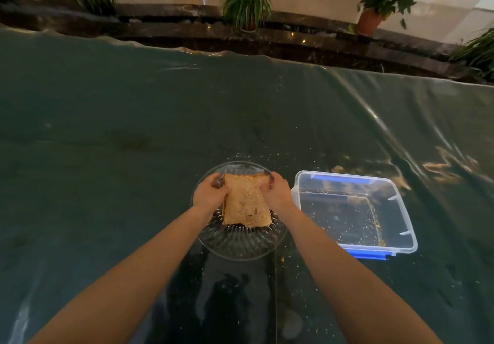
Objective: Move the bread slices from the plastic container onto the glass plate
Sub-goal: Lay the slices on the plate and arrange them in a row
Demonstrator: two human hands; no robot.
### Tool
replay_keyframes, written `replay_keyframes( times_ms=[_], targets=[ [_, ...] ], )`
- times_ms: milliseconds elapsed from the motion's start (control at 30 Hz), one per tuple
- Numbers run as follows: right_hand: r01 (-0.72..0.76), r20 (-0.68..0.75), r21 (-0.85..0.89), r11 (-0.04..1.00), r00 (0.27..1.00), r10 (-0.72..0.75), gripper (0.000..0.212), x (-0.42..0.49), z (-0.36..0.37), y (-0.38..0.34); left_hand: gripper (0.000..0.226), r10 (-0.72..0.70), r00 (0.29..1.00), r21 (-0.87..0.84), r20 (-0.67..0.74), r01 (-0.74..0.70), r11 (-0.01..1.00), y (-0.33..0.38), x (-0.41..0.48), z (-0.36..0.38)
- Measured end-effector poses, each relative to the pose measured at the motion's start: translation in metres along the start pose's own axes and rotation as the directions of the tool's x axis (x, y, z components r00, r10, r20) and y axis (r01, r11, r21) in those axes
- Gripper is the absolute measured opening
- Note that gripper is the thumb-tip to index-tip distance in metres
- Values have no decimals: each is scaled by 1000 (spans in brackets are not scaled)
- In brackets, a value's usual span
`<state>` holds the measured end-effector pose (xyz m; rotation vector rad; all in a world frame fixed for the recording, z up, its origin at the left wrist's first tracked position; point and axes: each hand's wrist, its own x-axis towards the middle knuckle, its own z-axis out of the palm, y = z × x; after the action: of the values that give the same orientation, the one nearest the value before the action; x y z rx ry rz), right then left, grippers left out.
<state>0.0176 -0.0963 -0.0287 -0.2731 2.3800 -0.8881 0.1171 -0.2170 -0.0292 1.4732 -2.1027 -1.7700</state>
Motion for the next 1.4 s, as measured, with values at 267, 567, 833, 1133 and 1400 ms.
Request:
replay_keyframes(
  times_ms=[267, 567, 833, 1133, 1400],
  targets=[
    [-84, 51, 112, 990, 996, 79, 70, -3, 5, 6, 53, -28, 995, -64, 99, 35, 997, -9, 0, -1],
    [-186, 40, 223, 957, 983, 182, 64, 4, 23, 12, 47, -52, 987, -81, 151, 65, 995, -13, 2, 9],
    [-131, -11, 420, 898, 989, 150, 53, 8, 36, 10, 35, -28, 997, -100, 74, 36, 994, -16, 11, 10],
    [-36, -80, 358, 933, 994, 69, 57, 21, 38, 0, 34, 52, 999, 10, 7, -52, 999, -3, 22, 9],
    [25, -161, 163, 986, 987, 1, 53, 19, 41, -1, 44, 36, 999, 94, -18, -35, 995, 1, 21, 12]
  ],
)
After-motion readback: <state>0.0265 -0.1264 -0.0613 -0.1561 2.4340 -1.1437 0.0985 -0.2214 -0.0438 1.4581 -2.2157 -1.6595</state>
